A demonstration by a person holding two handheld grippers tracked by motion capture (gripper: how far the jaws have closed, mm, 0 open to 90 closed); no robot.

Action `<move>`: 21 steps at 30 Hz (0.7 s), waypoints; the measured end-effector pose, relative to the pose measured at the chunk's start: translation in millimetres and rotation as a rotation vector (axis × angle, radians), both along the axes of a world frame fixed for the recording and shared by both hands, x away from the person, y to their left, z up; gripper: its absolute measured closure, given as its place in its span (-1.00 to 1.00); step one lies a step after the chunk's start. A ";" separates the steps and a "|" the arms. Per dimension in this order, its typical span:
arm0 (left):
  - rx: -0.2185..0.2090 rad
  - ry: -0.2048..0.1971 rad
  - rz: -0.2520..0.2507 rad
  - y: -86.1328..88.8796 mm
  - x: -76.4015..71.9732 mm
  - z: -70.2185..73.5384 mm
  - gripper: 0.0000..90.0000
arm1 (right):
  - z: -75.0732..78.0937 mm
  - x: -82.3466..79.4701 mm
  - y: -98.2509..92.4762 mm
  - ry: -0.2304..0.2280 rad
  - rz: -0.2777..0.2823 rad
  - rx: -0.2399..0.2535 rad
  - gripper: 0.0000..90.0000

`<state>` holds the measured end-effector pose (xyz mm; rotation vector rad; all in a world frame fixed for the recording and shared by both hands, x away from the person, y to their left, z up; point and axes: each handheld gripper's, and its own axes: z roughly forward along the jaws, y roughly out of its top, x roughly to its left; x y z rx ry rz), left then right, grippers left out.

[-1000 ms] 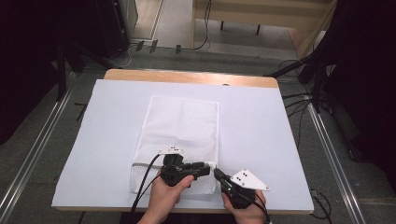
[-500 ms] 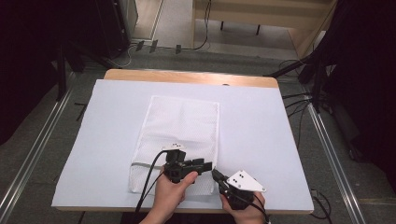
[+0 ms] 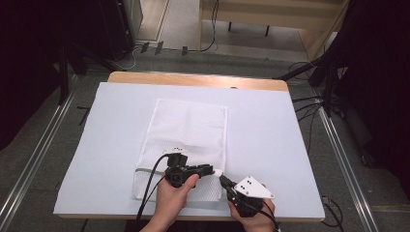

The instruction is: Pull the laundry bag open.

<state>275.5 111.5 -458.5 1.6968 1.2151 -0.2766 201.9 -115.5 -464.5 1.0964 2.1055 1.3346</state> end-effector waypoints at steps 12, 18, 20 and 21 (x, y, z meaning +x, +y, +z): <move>-0.041 0.023 -0.072 6.6 0.0 -5.2 0.94 | -0.4 0.9 0.4 0.006 -0.017 -0.002 1.00; -0.004 0.005 -0.098 9.1 0.6 -6.1 0.95 | 0.3 2.4 -0.1 0.016 -0.026 -0.013 1.00; 0.008 -0.008 -0.106 9.0 0.2 -5.2 0.95 | 0.9 2.0 -0.6 0.018 -0.036 -0.012 1.00; 0.008 -0.008 -0.106 9.0 0.2 -5.2 0.96 | 0.9 2.0 -0.6 0.018 -0.036 -0.012 1.00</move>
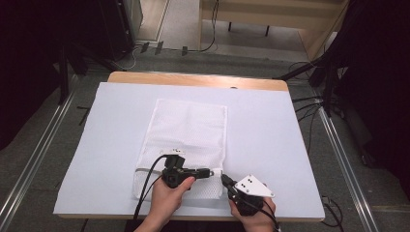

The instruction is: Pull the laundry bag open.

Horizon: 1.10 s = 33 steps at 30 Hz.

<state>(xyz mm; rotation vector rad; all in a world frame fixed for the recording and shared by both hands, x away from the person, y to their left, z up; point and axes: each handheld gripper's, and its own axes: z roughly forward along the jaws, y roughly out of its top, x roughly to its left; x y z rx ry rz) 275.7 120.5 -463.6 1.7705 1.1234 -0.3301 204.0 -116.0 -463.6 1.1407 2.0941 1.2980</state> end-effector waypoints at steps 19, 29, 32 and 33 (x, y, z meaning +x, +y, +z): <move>0.080 -0.005 0.128 57.3 0.3 -5.9 0.95 | 9.1 1.6 -14.6 -0.013 -0.065 0.000 1.00; 0.121 -0.008 0.196 97.9 -2.0 -5.7 0.95 | 12.5 1.1 -19.3 -0.022 -0.082 -0.008 1.00; 0.123 0.001 0.249 121.5 -5.4 -6.1 0.95 | 14.5 2.9 -26.9 -0.021 -0.099 -0.002 1.00; 0.123 0.003 0.255 126.7 -6.2 -6.2 0.95 | 14.4 3.3 -27.8 -0.021 -0.102 -0.001 1.00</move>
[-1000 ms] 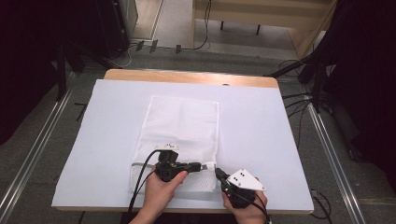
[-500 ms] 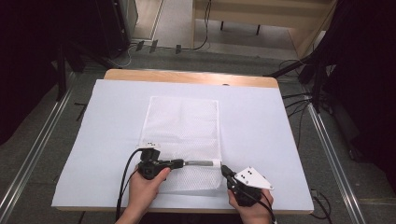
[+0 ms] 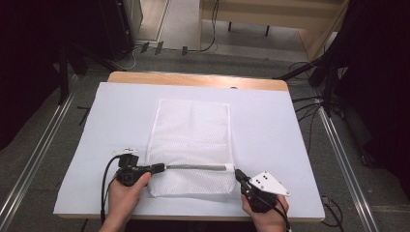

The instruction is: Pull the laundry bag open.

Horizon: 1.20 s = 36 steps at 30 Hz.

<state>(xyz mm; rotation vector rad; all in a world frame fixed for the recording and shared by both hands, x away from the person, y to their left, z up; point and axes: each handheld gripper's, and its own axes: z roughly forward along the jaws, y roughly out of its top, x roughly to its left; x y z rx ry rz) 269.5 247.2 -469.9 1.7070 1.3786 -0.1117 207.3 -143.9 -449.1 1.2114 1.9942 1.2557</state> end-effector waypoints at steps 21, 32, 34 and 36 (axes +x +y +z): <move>0.024 -0.030 0.071 52.9 -15.2 3.9 0.95 | 0.9 3.2 -7.7 0.023 -0.005 -0.019 1.00; 0.084 -0.240 0.195 55.1 -18.2 15.2 -0.70 | -2.9 5.9 -7.8 0.023 0.036 -0.023 0.95; 0.097 -0.251 0.197 55.2 -18.6 16.5 -0.79 | -3.7 7.2 -10.3 0.028 0.024 -0.007 0.73; 0.134 -0.290 0.177 55.4 -20.5 18.1 -0.88 | -3.1 11.9 -16.3 0.043 0.015 0.020 0.32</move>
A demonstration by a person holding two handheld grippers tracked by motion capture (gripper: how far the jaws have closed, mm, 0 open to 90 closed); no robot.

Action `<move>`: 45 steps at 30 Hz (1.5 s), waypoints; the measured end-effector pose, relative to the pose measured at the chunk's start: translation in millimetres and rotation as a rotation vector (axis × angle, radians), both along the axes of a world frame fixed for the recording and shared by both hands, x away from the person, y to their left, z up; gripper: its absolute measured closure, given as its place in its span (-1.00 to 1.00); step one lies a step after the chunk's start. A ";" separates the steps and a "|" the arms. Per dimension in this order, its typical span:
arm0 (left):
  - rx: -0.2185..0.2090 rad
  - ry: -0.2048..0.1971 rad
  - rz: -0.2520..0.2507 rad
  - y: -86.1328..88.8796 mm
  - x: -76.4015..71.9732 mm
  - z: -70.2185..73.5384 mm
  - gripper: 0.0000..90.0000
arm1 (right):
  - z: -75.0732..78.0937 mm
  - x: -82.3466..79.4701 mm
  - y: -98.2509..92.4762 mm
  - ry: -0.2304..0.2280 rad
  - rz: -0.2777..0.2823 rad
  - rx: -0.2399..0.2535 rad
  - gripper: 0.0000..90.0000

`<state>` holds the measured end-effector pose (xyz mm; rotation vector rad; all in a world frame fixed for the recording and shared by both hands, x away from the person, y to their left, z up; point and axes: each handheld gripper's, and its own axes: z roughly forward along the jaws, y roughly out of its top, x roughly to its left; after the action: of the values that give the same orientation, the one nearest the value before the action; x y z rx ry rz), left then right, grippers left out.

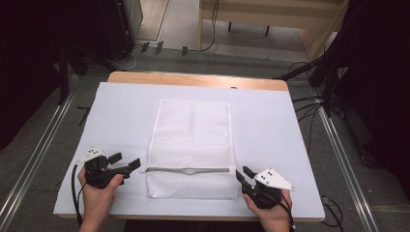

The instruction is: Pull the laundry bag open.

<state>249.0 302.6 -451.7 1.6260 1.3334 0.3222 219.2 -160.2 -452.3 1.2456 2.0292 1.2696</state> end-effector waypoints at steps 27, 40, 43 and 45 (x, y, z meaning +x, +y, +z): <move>0.123 -0.118 0.039 34.6 -2.2 3.0 -1.00 | 1.3 23.7 -122.2 0.011 -0.224 0.048 -0.63; 0.200 -0.117 0.068 42.7 -2.0 1.0 -1.00 | -8.5 22.4 -154.2 0.032 -0.293 0.058 -0.64; 0.199 -0.132 0.067 44.1 -3.9 3.2 -1.00 | -9.1 22.3 -155.1 0.031 -0.298 0.050 -0.64; 0.194 -0.138 0.074 44.1 -4.4 3.4 -1.00 | -9.4 22.1 -155.1 0.033 -0.298 0.052 -0.64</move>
<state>244.6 346.7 -448.4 1.6825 1.2909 0.6137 241.2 -315.3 -461.6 1.5353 1.7588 1.1709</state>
